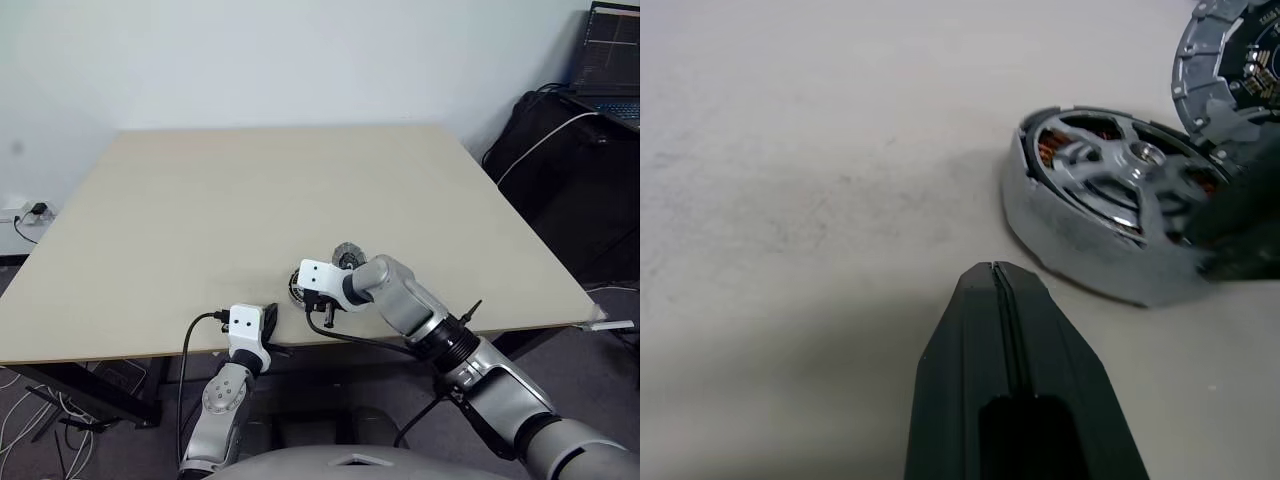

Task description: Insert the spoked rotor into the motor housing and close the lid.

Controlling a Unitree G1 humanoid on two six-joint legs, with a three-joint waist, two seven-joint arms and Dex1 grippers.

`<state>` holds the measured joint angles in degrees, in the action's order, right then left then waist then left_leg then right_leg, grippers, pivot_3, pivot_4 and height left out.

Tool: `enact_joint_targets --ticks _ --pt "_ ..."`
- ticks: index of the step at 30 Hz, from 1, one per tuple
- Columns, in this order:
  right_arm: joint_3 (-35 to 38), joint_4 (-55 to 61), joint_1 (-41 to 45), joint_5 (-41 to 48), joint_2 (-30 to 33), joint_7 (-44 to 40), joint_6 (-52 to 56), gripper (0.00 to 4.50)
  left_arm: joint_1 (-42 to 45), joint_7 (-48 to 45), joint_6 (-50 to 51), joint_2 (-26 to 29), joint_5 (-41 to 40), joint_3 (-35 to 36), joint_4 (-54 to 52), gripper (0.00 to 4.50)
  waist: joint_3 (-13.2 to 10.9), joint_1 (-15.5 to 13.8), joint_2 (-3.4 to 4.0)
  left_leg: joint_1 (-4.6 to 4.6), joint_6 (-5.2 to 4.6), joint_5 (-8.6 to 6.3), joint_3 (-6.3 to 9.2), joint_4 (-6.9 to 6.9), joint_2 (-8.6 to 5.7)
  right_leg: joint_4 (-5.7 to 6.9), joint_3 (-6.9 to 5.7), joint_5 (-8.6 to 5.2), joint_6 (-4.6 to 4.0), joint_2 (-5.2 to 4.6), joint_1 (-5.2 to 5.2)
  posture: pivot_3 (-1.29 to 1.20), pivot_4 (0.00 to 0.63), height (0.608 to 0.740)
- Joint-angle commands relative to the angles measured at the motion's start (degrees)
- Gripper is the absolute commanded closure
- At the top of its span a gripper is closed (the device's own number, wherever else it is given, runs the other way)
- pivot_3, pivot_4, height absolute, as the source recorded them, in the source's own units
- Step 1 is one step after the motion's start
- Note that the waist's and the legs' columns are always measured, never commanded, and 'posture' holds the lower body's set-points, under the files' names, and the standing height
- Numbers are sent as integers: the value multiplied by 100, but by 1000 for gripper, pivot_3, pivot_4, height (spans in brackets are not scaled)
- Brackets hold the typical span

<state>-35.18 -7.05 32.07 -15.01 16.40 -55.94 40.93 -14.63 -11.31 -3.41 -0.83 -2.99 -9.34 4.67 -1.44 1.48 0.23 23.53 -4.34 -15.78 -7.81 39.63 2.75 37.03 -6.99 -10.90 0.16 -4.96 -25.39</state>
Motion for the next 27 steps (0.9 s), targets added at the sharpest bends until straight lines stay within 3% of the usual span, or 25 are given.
enact_joint_targets --ticks 1,5,13,21,23,27 --pt "326 4 207 80 -69 316 76 3436 74 -28 -77 -16 -42 -4 -117 4500 -1 -8 1 0 1 0 0 0 0 0 -21 2 2 -15 0 0 0 740" --pt "274 162 174 123 -42 384 5 2172 82 -47 -60 -4 -46 -7 -121 4500 -1 -20 2 2 0 2 -1 2 -2 0 -55 10 -4 -38 1 0 0 740" --pt "433 1147 203 568 34 200 111 2172 49 -89 -29 28 -54 -28 -155 4500 -2 -41 1 23 -16 -12 1 1 -10 -23 -79 0 -6 -48 -5 0 0 740" --pt "845 1822 361 945 -105 570 263 2172 58 -131 19 68 -68 -34 -186 4500 -3 -74 0 19 -15 -10 8 2 -10 -19 -87 -1 -4 -53 0 0 0 740" --pt "1144 1870 379 997 -303 964 175 2557 65 -138 30 72 -68 -34 -189 4500 -3 -77 0 21 -15 -10 10 1 -10 -20 -89 -1 -4 -53 0 0 0 740" --pt "1640 1794 311 945 -592 1852 -438 3798 70 -147 43 82 -64 -42 -203 4500 -5 -80 -1 24 -14 -10 9 1 -11 -22 -89 -1 -4 -53 -1 0 0 740"
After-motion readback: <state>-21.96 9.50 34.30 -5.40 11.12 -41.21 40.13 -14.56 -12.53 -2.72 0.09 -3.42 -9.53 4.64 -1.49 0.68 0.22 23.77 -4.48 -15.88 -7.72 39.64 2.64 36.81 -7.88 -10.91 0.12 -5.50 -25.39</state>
